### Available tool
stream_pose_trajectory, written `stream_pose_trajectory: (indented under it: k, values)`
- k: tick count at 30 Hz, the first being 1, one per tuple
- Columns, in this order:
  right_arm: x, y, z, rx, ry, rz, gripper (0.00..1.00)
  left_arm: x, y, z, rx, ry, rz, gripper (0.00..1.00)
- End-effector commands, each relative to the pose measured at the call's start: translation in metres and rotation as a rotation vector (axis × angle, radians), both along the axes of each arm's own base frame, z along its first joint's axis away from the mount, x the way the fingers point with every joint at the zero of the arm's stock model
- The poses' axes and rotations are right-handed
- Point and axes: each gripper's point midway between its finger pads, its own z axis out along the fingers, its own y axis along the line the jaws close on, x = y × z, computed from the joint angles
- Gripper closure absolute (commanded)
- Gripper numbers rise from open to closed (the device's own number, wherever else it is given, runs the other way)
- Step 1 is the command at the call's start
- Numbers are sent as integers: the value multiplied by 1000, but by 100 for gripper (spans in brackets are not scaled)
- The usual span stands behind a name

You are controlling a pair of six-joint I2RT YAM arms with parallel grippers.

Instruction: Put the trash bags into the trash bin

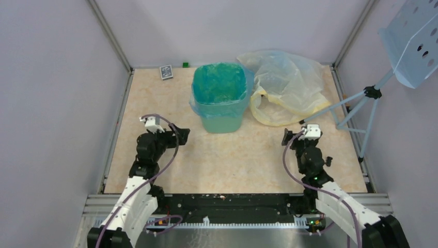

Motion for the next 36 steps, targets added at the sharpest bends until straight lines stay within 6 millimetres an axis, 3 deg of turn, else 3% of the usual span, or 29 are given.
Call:
stream_pose_trajectory:
  k: [1, 5, 10, 12, 15, 18, 22, 25, 28, 30, 32, 34, 36]
  values:
    - [23, -29, 37, 21, -180, -105, 17, 28, 25, 26, 7, -167, 164, 1]
    - [37, -58, 16, -19, -140, -205, 17, 36, 42, 6, 99, -171, 232, 1]
    - [60, -69, -9, -39, -94, -236, 18, 42, 64, -2, 159, -228, 344, 1]
    - [65, -77, -7, -39, -116, -297, 13, 44, 75, -3, 161, -223, 407, 1]
    - [78, -72, -20, -47, -22, -249, 13, 50, 77, 4, 197, -258, 409, 1]
    - [76, -68, -20, -49, -26, -225, 12, 56, 83, 5, 296, -259, 409, 1]
    - [78, -66, -20, -56, -24, -210, 12, 59, 95, -15, 438, -232, 416, 1]
    - [78, -66, -20, -55, -28, -210, 11, 70, 98, -24, 519, -270, 394, 1]
    - [78, -66, -19, -57, -31, -210, 11, 89, 79, -28, 532, -304, 246, 1]
    - [78, -66, -19, -58, -31, -209, 11, 99, 72, -47, 535, -292, 187, 1]
    - [78, -66, -20, -58, -29, -210, 11, 105, 64, -45, 550, -346, 137, 1]
    - [78, -66, -19, -57, -31, -209, 11, 111, 63, -59, 548, -226, 110, 1]
    - [78, -66, -20, -57, -30, -210, 11, 116, 66, -58, 559, -232, 122, 1]
